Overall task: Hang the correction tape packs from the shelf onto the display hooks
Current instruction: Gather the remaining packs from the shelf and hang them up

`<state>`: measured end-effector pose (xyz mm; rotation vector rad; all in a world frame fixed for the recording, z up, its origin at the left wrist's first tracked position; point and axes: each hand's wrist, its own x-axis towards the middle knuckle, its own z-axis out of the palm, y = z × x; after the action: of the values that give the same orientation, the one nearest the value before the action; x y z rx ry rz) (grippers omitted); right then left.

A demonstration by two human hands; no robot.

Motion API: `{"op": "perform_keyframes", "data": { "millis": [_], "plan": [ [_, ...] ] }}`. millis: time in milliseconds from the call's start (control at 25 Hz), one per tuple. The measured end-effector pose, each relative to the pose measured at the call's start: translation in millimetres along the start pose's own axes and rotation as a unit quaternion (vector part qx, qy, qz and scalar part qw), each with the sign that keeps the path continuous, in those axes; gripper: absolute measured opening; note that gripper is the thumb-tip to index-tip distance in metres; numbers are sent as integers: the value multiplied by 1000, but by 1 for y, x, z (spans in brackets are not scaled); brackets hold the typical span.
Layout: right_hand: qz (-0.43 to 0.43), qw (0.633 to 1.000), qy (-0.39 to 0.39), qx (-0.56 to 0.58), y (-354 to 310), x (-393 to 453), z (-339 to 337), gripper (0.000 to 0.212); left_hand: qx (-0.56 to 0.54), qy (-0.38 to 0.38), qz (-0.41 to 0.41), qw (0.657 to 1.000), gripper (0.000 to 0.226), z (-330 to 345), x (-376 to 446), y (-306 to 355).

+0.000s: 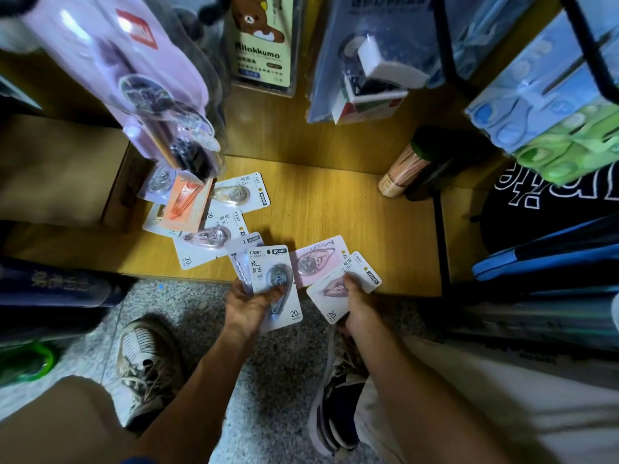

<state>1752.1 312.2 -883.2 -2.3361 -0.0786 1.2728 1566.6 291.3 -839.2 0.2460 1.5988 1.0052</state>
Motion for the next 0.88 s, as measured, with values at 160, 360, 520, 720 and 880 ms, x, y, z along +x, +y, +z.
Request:
{"op": "perform_keyframes", "data": {
  "millis": [160, 360, 520, 720, 880],
  "plan": [
    [18, 987, -129, 93, 13, 0, 10, 71, 10, -15, 12, 1000, 41, 1, -2, 1],
    [3, 968, -184, 170, -1, -57, -14, 28, 13, -37, 41, 998, 46, -14, -31, 31],
    [-18, 913, -315, 257, -10, -128, -48, 38, 21, -53, 74, 996, 47, -37, -81, 66],
    [-148, 860, -420, 248, -24, -209, -102, 70, 20, -90, 126, 988, 56, -62, -167, 114],
    [-233, 828, -444, 251, -35, -273, -135, 64, -3, -124, 207, 970, 59, -80, -242, 156]
  ]
}}
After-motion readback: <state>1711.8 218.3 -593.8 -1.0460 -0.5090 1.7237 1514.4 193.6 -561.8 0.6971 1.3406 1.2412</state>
